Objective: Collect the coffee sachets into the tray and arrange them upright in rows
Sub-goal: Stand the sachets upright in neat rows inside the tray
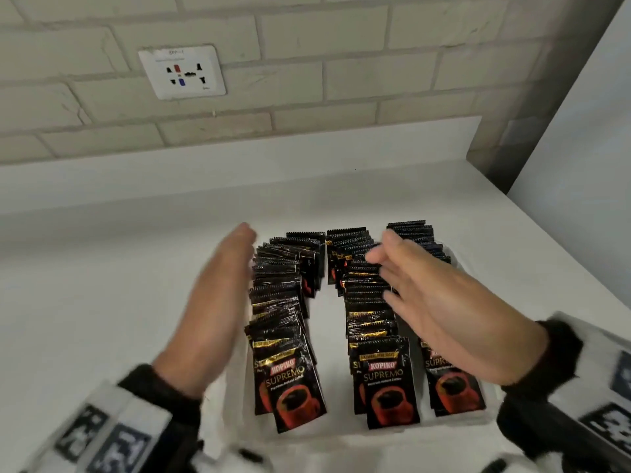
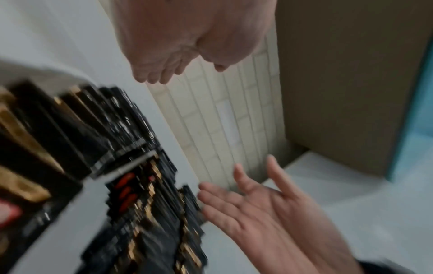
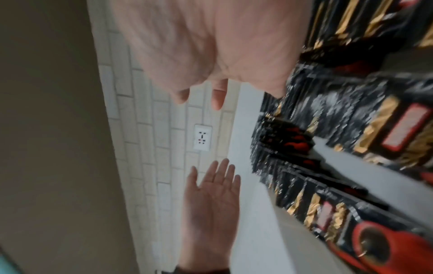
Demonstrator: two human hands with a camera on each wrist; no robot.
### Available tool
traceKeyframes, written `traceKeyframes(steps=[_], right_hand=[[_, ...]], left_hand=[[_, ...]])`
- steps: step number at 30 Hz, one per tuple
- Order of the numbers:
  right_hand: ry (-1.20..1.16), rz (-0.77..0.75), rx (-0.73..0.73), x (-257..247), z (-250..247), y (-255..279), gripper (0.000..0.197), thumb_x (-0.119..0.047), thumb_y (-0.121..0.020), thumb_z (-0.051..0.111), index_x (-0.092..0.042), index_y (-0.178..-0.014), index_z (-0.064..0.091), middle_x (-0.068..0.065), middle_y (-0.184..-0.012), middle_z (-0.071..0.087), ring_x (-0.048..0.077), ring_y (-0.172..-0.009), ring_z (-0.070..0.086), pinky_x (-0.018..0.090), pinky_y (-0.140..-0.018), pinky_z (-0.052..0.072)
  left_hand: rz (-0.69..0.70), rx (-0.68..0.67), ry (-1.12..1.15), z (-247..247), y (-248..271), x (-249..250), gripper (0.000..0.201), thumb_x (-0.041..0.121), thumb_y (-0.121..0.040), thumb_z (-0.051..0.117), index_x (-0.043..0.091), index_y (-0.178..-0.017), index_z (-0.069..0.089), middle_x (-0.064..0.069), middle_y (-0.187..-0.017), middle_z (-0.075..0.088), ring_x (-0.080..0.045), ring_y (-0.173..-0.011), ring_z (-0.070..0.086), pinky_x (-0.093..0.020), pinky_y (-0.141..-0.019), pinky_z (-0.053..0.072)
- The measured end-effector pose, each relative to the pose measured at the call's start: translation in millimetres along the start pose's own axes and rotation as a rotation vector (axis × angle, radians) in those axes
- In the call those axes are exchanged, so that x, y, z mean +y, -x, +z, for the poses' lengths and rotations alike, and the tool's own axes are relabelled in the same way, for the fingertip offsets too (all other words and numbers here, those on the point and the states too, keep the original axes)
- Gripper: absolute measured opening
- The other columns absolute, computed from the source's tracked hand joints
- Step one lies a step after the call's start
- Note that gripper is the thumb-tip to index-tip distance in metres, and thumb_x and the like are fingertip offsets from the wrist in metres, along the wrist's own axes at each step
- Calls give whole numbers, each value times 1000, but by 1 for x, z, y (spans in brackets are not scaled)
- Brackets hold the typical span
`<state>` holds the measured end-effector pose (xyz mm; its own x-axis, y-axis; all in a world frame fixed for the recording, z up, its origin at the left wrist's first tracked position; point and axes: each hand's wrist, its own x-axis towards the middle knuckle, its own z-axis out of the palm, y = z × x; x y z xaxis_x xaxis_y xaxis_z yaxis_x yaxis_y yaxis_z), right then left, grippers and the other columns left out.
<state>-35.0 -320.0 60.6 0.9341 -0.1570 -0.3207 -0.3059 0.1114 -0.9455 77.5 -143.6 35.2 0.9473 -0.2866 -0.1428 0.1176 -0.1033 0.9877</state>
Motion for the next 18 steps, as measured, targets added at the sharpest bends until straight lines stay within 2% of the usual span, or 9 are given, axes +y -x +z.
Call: traceKeyframes(steps=[2, 5, 8, 10, 11, 12, 14, 16, 18], right_hand=[[-25, 27, -55, -9, 17, -4, 75, -60, -73, 35, -22, -137, 35, -30, -125, 34, -1, -129, 24, 31, -114, 16], [-129, 96, -42, -14, 41, -21, 68, -50, -89, 36, -20, -147, 15, -4, -153, 16, 11, -142, 12, 34, -117, 11], [-216, 167, 32, -8, 54, -45, 64, -44, -95, 36, -15, -147, 13, 4, -154, 16, 18, -142, 16, 32, -113, 16], [-211, 210, 64, 1, 60, -64, 63, -49, -95, 35, -16, -147, 18, 4, -153, 22, 19, -140, 22, 32, -111, 21], [-205, 224, 81, 5, 62, -72, 65, -53, -93, 35, -17, -146, 22, 4, -152, 26, 19, -139, 25, 34, -111, 22], [-171, 235, 108, 10, 63, -78, 68, -57, -91, 35, -18, -146, 25, 4, -150, 30, 20, -138, 28, 36, -111, 22], [-115, 233, 165, 17, 64, -88, 75, -66, -86, 35, -19, -144, 30, 2, -147, 37, 21, -134, 34, 39, -111, 24], [-82, 198, 165, 23, 63, -97, 86, -75, -73, 35, -22, -141, 36, 0, -143, 42, 21, -130, 39, 42, -111, 27], [-39, 192, 169, 26, 64, -104, 101, -81, -57, 36, -21, -138, 40, 4, -140, 46, 26, -127, 44, 46, -108, 31]], left_hand=[[-6, 50, 98, -11, 2, 6, 53, 45, -96, 36, 21, -143, 34, 10, -141, 43, -3, -121, 43, -25, -104, 27], [-51, 13, 33, -13, -11, -5, 53, 41, -100, 26, 15, -147, 27, 2, -148, 39, -7, -127, 40, -24, -106, 26], [-92, -11, 13, -2, -18, -10, 56, 44, -100, 22, 14, -147, 26, 0, -147, 39, -6, -127, 39, -25, -107, 26], [-94, -40, 41, 3, -21, -17, 55, 45, -100, 21, 12, -144, 31, 5, -129, 56, -1, -108, 50, -23, -98, 31], [-100, -45, 55, 5, -22, -18, 51, 44, -101, 21, 13, -137, 41, 11, -106, 64, 3, -92, 55, -20, -90, 35], [-113, -46, 60, 7, -23, -18, 45, 42, -101, 21, 17, -119, 53, 15, -82, 67, 8, -76, 59, -17, -79, 37], [-142, -36, 72, 10, -23, -20, 41, 39, -102, 21, 23, -82, 53, 20, -50, 62, 12, -51, 58, -16, -62, 38], [-153, -40, 60, 10, -23, -23, 40, 40, -102, 22, 26, -75, 48, 23, -45, 59, 13, -45, 56, -12, -54, 42], [-181, -42, 49, 9, -28, -28, 41, 43, -101, 23, 25, -76, 50, 15, -52, 64, 6, -52, 61, -14, -53, 44]])
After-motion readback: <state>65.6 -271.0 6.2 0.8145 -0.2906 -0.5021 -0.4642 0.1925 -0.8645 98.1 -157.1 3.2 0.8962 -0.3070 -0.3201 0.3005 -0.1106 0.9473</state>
